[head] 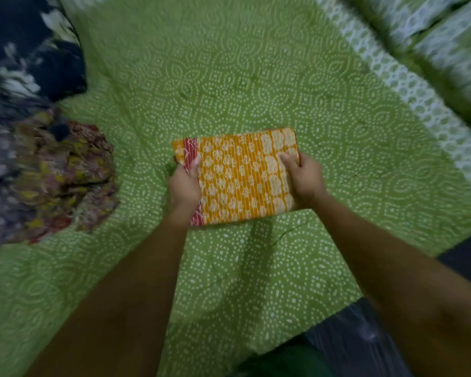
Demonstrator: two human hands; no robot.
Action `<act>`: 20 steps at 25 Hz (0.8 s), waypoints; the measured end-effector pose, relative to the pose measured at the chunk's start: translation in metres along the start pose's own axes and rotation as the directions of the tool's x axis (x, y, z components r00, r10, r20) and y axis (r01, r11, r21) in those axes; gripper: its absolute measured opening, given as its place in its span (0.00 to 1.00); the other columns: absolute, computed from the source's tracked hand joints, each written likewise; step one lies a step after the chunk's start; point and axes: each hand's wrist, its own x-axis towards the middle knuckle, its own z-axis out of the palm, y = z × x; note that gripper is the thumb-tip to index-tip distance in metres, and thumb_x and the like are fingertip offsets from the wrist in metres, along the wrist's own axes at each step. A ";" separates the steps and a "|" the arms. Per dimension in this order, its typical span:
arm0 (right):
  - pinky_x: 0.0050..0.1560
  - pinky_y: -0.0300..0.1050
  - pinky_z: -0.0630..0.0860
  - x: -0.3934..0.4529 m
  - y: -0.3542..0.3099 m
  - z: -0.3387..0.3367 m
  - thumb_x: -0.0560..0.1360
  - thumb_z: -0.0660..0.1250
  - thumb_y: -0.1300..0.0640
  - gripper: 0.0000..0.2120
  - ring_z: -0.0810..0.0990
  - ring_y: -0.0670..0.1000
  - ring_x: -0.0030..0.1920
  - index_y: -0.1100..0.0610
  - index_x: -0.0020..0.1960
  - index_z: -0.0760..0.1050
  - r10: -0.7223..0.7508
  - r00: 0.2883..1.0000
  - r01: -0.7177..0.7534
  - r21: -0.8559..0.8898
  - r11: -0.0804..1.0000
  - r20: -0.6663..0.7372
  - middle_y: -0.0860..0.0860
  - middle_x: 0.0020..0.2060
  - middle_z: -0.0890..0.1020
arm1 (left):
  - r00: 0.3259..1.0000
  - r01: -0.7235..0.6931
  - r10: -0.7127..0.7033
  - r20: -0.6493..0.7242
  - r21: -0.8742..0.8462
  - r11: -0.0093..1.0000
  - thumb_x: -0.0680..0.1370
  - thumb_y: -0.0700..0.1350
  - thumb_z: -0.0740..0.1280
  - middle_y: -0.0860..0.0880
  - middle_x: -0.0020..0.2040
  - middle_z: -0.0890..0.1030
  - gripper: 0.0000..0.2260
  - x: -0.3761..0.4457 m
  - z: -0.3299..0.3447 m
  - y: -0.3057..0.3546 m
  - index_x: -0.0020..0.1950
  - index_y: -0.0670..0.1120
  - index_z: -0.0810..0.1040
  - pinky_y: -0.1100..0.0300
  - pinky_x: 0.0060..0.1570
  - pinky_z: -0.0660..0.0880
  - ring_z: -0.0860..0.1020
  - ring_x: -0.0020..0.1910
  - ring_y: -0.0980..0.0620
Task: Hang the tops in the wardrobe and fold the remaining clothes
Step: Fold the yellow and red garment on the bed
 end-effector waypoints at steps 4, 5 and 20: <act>0.48 0.49 0.73 -0.095 -0.028 -0.075 0.80 0.54 0.42 0.21 0.79 0.60 0.52 0.56 0.62 0.73 -0.060 0.990 0.021 -0.284 0.959 -0.129 0.59 0.53 0.81 | 0.997 -0.066 0.067 0.040 -0.032 0.997 0.81 0.56 0.57 0.46 0.35 0.74 0.20 -0.091 -0.045 0.049 0.48 0.39 0.74 0.58 0.33 0.64 0.71 0.33 0.49; 0.48 0.50 0.73 -0.117 -0.030 -0.095 0.81 0.53 0.41 0.21 0.79 0.61 0.52 0.55 0.62 0.72 -0.051 0.985 -0.003 -0.314 0.949 -0.164 0.59 0.52 0.81 | 0.994 -0.081 0.084 0.065 -0.057 0.995 0.81 0.56 0.57 0.48 0.33 0.72 0.19 -0.113 -0.050 0.061 0.48 0.40 0.73 0.58 0.30 0.63 0.69 0.31 0.51; 0.44 0.51 0.72 -0.313 0.025 -0.575 0.82 0.48 0.42 0.21 0.78 0.62 0.51 0.53 0.60 0.72 0.120 0.636 -0.298 -0.099 0.950 -0.762 0.60 0.52 0.80 | 0.623 -0.449 0.608 0.493 -0.411 0.793 0.81 0.56 0.57 0.51 0.33 0.70 0.15 -0.467 0.109 0.421 0.50 0.45 0.74 0.64 0.26 0.63 0.65 0.28 0.55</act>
